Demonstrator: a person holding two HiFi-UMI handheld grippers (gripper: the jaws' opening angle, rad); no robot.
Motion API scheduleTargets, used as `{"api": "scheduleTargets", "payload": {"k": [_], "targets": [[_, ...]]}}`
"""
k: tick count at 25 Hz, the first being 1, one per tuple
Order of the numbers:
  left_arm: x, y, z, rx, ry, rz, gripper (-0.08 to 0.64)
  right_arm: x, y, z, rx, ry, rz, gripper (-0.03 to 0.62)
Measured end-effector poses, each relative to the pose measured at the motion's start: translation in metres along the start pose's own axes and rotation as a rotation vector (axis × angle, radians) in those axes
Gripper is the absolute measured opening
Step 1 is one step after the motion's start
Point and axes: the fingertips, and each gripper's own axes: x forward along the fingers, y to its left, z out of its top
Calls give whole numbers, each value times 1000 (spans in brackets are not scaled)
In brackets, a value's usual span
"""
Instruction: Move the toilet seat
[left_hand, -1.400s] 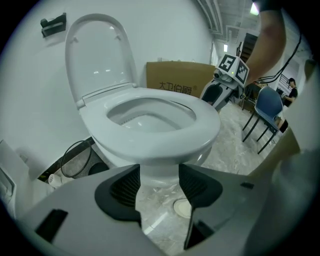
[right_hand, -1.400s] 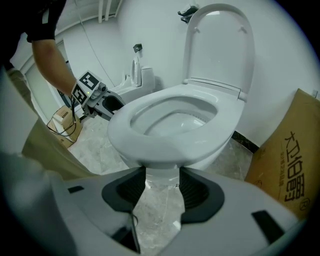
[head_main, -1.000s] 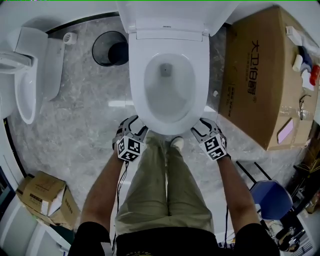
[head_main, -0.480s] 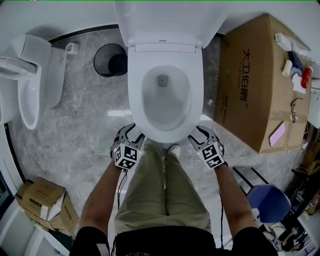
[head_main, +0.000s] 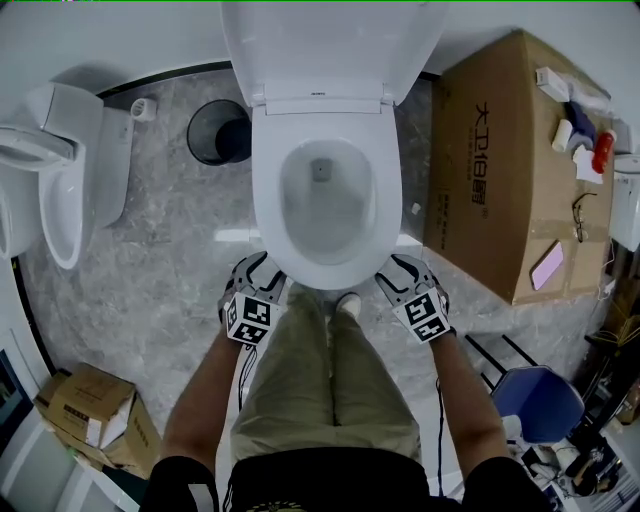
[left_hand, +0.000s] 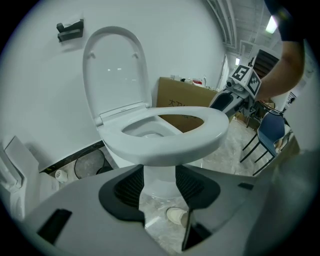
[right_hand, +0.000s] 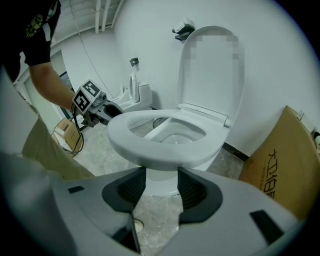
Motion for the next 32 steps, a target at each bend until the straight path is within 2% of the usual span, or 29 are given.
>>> {"api": "scheduleTargets", "payload": {"k": [6, 12, 32], "targets": [[-14, 5, 17, 22, 16, -8, 210, -17, -3, 18, 30, -15, 7, 209], [-26, 11, 34, -1, 6, -8, 206, -31, -8, 38, 38, -37, 13, 207], [-67, 47, 106, 14, 12, -23, 189, -80, -36, 123, 68, -86, -33, 176]]}}
